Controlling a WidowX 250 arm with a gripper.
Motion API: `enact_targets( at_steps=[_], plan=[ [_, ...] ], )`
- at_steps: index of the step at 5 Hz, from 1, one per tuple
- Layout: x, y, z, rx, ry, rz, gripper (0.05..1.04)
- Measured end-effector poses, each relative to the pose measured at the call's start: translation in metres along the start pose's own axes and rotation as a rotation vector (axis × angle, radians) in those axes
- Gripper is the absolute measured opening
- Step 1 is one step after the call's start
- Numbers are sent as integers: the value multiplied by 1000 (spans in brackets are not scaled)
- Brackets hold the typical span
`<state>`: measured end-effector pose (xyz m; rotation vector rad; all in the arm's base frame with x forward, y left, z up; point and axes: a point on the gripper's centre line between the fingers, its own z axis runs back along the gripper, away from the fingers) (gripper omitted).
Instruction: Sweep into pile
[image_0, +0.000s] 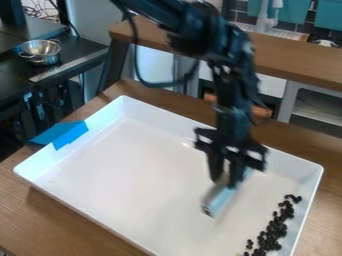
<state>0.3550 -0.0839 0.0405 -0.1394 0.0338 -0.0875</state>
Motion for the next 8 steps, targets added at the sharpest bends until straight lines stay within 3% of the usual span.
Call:
enact_targets(
  at_steps=[1,2,3,5,8],
  plan=[
    [0,21,7,-12,1,29,325],
    [8,27,9,20,-38,71,326],
    [18,34,-15,58,-35,121,325],
    [33,31,-25,85,-52,169,326],
    [40,13,-30,83,-28,149,326]
  ],
)
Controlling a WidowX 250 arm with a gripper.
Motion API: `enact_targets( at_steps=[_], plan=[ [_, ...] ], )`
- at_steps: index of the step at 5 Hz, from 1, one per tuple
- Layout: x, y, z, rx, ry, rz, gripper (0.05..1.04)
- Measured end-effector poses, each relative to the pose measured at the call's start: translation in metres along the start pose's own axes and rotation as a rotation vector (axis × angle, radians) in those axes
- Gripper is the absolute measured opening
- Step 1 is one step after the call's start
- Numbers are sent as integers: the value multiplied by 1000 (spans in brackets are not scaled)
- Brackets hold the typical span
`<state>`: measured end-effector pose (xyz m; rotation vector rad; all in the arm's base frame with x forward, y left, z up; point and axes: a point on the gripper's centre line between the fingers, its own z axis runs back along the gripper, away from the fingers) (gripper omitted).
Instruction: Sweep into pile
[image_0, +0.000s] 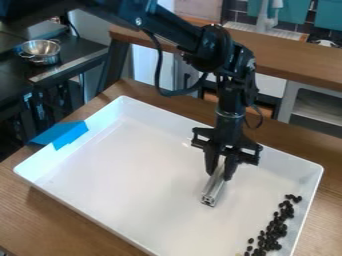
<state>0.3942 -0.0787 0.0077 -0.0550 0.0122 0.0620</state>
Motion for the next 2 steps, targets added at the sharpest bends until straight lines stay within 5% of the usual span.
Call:
enact_targets(
  at_steps=[2],
  plan=[
    [-6,-30,-4,0,6,-35,325]
  ],
)
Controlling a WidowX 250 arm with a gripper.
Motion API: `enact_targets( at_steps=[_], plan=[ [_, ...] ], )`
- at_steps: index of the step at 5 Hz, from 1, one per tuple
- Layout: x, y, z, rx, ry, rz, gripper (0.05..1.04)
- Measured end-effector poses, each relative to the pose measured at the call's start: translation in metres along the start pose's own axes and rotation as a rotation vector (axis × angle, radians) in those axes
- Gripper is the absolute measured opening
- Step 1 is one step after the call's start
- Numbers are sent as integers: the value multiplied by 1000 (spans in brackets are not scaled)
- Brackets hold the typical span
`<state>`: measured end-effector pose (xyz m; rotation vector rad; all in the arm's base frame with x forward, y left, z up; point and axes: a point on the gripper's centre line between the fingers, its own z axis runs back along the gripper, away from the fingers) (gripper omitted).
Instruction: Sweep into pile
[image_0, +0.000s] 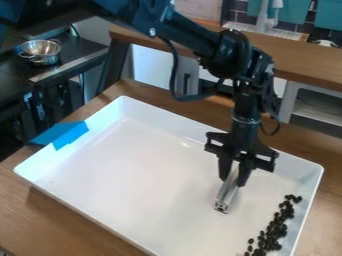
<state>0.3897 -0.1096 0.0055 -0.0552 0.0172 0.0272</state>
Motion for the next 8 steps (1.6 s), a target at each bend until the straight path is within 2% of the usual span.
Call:
enact_targets(
  at_steps=[3,4,5,6,8],
  plan=[
    [5,-20,-3,-6,-15,4,325],
    [-4,-53,-5,-22,-13,-66,325],
    [-12,-70,-4,-33,0,-110,325],
    [-13,-66,-6,-57,13,-107,325],
    [-15,-18,3,-83,48,-92,326]
  ],
)
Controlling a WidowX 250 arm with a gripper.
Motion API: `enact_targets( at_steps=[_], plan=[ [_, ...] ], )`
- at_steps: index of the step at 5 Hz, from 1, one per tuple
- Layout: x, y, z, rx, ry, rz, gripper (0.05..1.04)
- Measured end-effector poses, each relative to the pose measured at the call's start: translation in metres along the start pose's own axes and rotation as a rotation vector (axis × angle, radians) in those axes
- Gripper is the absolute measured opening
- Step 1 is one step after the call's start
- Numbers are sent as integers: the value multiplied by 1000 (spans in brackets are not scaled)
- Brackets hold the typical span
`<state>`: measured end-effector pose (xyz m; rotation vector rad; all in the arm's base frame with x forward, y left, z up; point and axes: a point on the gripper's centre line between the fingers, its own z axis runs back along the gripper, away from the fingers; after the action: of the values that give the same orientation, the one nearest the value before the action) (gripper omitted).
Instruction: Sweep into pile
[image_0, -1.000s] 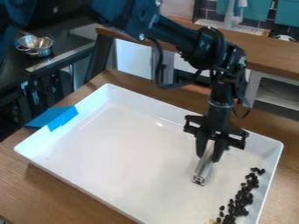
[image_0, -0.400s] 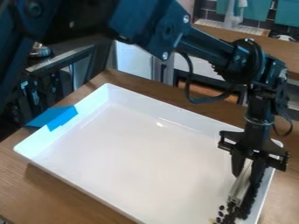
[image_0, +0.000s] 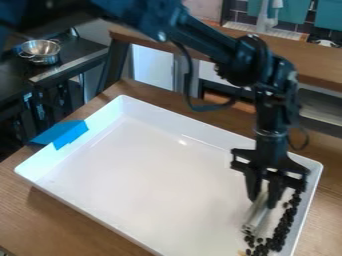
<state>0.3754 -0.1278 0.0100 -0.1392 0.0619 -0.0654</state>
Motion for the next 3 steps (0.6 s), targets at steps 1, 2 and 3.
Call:
enact_targets(
  at_steps=[1,2,3],
  plan=[
    [-6,38,13,-44,-16,30,326],
    [-15,72,36,-60,-53,38,325],
    [-21,116,44,-13,-53,71,325]
  ],
)
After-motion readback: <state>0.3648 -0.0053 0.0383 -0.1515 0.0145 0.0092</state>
